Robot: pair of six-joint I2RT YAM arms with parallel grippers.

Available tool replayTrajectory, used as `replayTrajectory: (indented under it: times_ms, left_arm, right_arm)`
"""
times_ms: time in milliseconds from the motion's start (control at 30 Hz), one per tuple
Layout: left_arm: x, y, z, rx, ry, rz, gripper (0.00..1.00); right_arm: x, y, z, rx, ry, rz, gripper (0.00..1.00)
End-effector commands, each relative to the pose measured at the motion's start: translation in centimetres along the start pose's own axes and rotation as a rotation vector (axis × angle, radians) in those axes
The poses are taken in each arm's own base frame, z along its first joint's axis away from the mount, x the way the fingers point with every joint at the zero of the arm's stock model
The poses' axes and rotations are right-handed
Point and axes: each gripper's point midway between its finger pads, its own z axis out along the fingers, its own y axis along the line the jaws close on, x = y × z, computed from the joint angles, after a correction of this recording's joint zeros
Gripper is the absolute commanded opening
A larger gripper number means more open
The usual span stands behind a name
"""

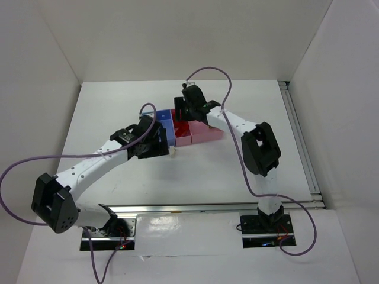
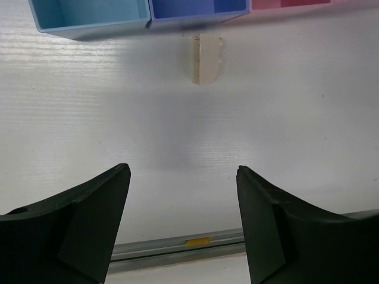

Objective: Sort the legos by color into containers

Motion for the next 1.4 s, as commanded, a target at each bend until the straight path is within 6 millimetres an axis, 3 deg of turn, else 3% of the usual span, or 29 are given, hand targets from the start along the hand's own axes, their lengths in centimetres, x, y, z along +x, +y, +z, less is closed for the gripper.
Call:
replayTrajectory:
  times_ms: [0,167,233,267,300,333,367,400,500,533,567,600,700,800,833,967,1100,1133,1167,1267,1367]
  left_arm:
    - [-0.4,-0.4,0.8,0.004,-0.03,-0.031,0.83]
    - [-0.1,-1.3,2.3,0.019,-0.022,-0.034,0.79]
    - [0.5,-1.2,3.6,-0.011,-0.004,-0.033,0.75]
    - [0.4,-1.3,3.8,-0.014,-0.001,-0.032,0.74]
    - [0.5,-1.7,4.2,-0.009,0.0,-0.025,0.74]
    - [0.4,-1.7,5.0,-0.021,-0.001,-0.023,0.74]
    - [0.3,-1.5,5.5,-0.04,-0.008,-0.022,0.74]
    - [0.4,-1.7,5.8,-0.046,-0.008,-0.013,0.74]
    - [0.1,-2.0,7.5,-0.08,-0.021,-0.001,0.74]
    - [0.0,-2.2,7.9,-0.077,-0.024,-0.002,0.74]
    - [-0.6,-2.2,8.3,-0.091,-0.047,-0.004,0.74]
    - [-0.2,-2.4,9.0,-0.098,-0.032,0.008,0.74]
    - [-0.3,-2.8,10.6,-0.114,-0.029,0.001,0.7]
    - [-0.9,-3.1,11.4,-0.121,-0.051,-0.001,0.68]
    - [-0.8,-3.1,11.9,-0.128,-0.043,0.001,0.68]
    - [-1.5,-3.2,12.7,-0.151,-0.059,0.012,0.64]
    - [-1.1,-3.1,13.1,-0.16,-0.05,0.016,0.51]
    - [-1.3,-3.2,12.9,-0.154,-0.056,0.014,0.38]
    - [-1.3,-3.2,12.9,-0.153,-0.056,0.014,0.31]
    - [-1.4,-3.2,11.7,-0.137,-0.06,0.009,0.17]
    - [-2.1,-3.9,9.7,-0.086,-0.076,0.015,0.1]
  right_arm:
    - [-1.6,2.0,-0.1,-0.045,-0.027,-0.027,0.74]
    - [-3.3,1.8,-1.7,-0.019,-0.074,-0.023,0.83]
    - [-4.6,1.0,-3.5,0.03,-0.119,-0.018,0.83]
    - [-3.9,0.4,-3.9,0.051,-0.111,-0.006,0.83]
    - [-5.5,-0.5,-6.3,0.059,-0.156,0.012,0.83]
    - [-5.8,-0.9,-7.3,0.06,-0.172,0.031,0.83]
    - [-4.4,-2.1,-7.8,0.078,-0.149,0.043,0.83]
    - [-6.1,-2.9,-10.6,0.082,-0.206,0.063,0.83]
    - [-5.3,-4.7,-13.2,0.114,-0.225,0.076,0.83]
    - [-6.0,-5.3,-15.4,0.114,-0.258,0.088,0.83]
    - [-6.1,-6.1,-16.1,0.129,-0.273,0.107,0.83]
    - [-5.0,-6.5,-16.4,0.137,-0.255,0.105,0.83]
    - [-4.5,-6.7,-18.7,0.134,-0.262,0.106,0.83]
    - [-3.2,-7.4,-19.2,0.158,-0.236,0.103,0.83]
    - [-3.6,-7.6,-19.7,0.16,-0.251,0.109,0.83]
    - [-2.2,-8.5,-19.3,0.182,-0.218,0.11,0.83]
    - [-1.3,-8.8,-19.0,0.19,-0.198,0.108,0.83]
    - [-0.9,-9.0,-18.8,0.194,-0.188,0.107,0.83]
    - [-1.3,-8.9,-19.1,0.187,-0.205,0.109,0.83]
    - [-0.9,-8.9,-18.9,0.19,-0.198,0.117,0.83]
    - [-0.8,-9.4,-19.1,0.197,-0.2,0.122,0.83]
